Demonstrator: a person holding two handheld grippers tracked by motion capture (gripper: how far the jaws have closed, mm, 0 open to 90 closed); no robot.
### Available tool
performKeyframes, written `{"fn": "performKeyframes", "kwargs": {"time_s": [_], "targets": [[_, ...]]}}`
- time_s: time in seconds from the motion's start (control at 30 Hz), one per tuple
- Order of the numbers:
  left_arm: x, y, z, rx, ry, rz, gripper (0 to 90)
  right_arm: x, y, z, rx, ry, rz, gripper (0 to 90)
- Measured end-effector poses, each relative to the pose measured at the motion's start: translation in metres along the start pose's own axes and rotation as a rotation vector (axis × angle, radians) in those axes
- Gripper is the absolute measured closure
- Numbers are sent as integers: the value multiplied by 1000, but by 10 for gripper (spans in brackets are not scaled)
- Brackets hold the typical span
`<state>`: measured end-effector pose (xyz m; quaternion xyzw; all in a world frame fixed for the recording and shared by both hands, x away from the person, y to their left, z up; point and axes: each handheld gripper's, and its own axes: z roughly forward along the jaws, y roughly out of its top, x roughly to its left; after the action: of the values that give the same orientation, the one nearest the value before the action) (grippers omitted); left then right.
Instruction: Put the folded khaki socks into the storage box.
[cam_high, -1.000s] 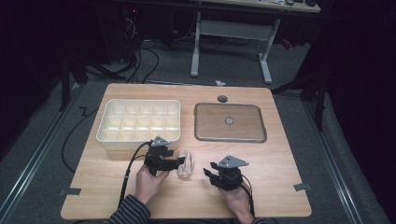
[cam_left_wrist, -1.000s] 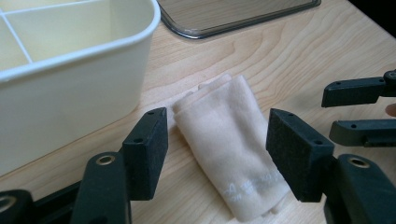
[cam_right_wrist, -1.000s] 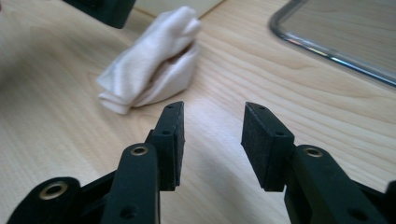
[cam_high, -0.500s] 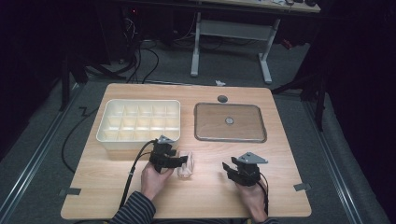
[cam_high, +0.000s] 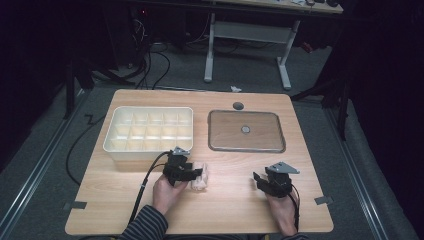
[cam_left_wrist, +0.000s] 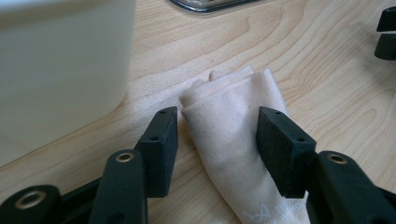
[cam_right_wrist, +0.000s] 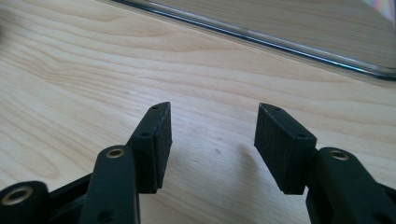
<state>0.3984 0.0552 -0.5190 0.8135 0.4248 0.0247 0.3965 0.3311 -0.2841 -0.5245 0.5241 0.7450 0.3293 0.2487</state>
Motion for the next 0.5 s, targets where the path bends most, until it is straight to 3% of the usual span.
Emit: {"fn": "performKeyframes", "kwargs": {"time_s": [0.3, 0.5], "targets": [[-2, -1, -2, -3, -20, 32, 603, 0, -3, 6, 22, -39, -6, 457], [-4, 0, -2, -4, -31, 41, 671, -1, -1, 9, 32, -7, 15, 399]]}}
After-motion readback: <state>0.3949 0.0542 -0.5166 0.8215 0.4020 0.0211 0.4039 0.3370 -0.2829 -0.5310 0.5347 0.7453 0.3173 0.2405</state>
